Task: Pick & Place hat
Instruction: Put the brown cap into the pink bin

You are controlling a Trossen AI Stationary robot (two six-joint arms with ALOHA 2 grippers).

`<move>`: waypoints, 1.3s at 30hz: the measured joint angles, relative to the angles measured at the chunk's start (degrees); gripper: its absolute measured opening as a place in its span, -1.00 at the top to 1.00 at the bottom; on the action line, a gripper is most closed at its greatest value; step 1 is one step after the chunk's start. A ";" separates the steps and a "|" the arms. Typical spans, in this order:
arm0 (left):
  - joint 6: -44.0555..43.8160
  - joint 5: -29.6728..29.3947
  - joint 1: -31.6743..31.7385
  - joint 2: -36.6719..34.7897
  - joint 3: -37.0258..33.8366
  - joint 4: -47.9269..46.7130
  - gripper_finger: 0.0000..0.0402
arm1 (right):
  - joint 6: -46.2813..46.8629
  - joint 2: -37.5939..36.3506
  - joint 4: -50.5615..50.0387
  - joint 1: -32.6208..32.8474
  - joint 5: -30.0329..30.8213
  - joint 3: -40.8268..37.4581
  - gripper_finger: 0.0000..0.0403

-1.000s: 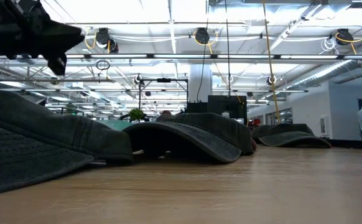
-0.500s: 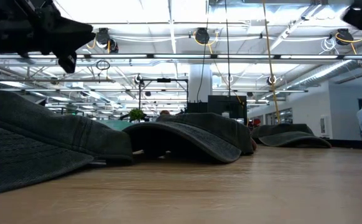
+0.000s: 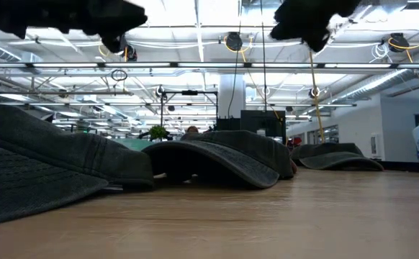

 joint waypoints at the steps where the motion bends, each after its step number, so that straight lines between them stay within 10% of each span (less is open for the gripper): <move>1: 0.10 0.35 0.00 0.09 0.42 -0.36 0.68 | -1.15 0.92 0.71 -1.01 -0.32 0.00 0.40; 13: 0.01 5.32 8.92 -0.87 0.89 3.46 0.68 | -10.66 5.91 3.41 -13.17 -1.10 0.00 0.40; 39: 1.94 21.11 19.90 5.89 0.89 8.81 0.68 | -22.73 14.77 25.10 -18.46 -10.44 0.02 0.40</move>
